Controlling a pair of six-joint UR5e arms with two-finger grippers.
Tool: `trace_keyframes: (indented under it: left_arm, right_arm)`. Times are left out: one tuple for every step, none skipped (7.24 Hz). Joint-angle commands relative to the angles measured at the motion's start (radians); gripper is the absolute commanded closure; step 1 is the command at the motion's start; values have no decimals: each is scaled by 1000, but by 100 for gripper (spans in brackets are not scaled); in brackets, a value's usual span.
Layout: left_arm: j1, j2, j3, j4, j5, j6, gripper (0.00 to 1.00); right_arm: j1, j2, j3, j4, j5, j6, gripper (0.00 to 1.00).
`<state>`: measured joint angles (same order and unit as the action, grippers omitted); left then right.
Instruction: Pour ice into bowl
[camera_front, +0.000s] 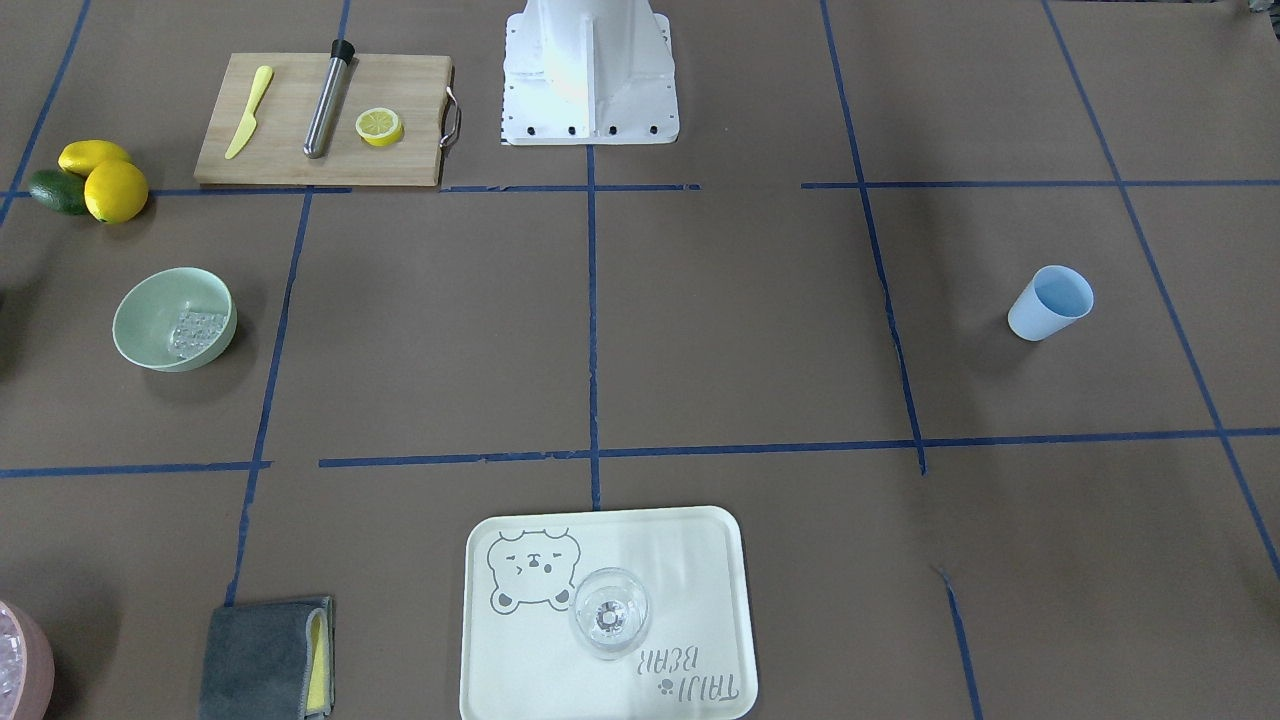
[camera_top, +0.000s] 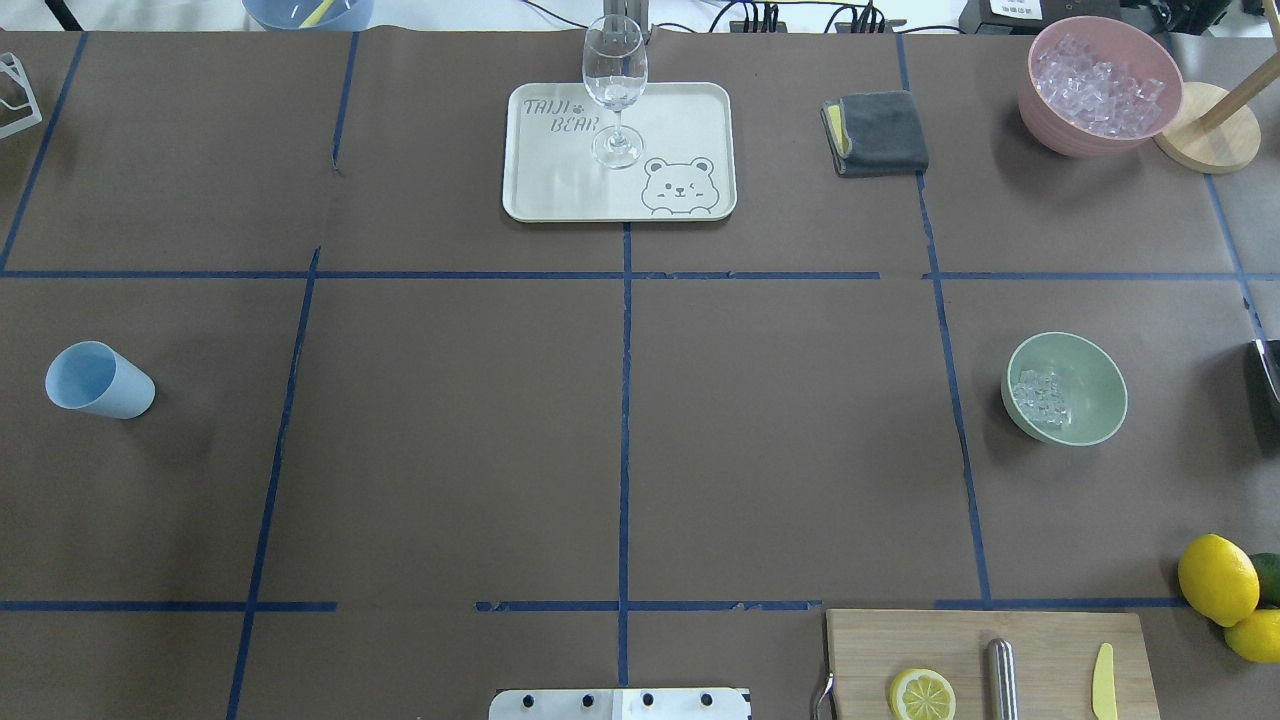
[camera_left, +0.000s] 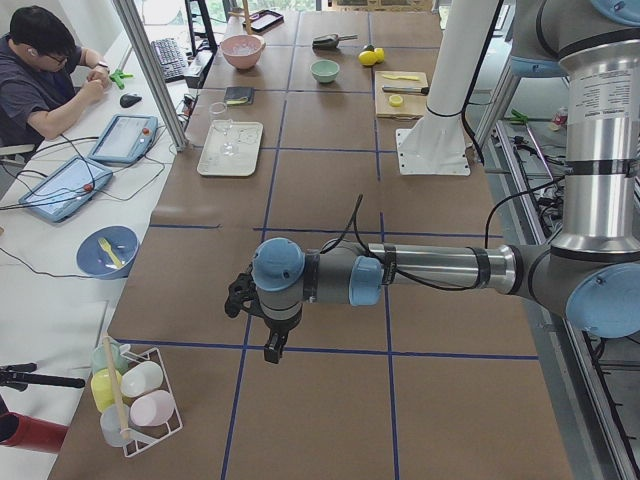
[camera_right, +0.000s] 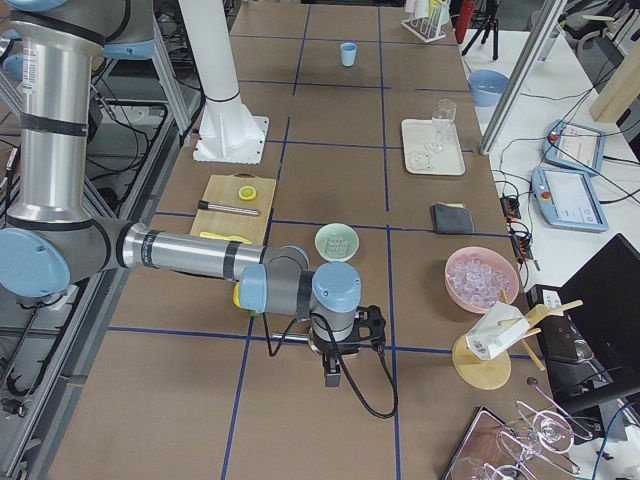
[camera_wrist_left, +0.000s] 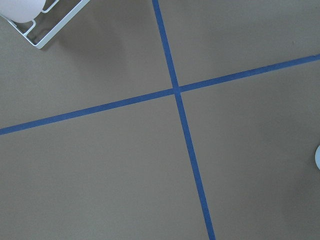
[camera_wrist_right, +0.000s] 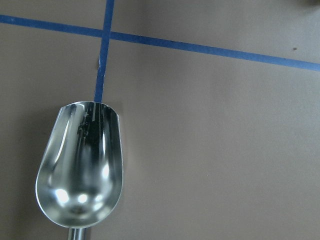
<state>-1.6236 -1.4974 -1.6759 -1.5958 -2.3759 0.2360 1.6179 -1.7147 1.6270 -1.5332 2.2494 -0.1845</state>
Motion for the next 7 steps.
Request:
trace_keyframes:
  left_arm:
    - [2, 2, -2, 2, 0, 0, 0]
    - [2, 2, -2, 2, 0, 0, 0]
    - [2, 2, -4, 2, -2, 0, 0]
    - [2, 2, -5, 2, -2, 0, 0]
    - [2, 0, -5, 0, -2, 0, 0]
    - [2, 2, -5, -1, -2, 0, 0]
    - [2, 0, -4, -1, -18, 0, 0]
  right_arm:
    - [-4, 1, 2, 5, -1, -3, 0]
    - [-4, 1, 10, 5, 1, -3, 0]
    - [-4, 1, 10, 5, 1, -3, 0]
    - [-6, 1, 14, 7, 2, -3, 0]
    - [-6, 1, 17, 7, 6, -3, 0]
    - [-7, 3, 17, 8, 9, -3, 0]
    - [-9, 3, 17, 8, 9, -3, 0]
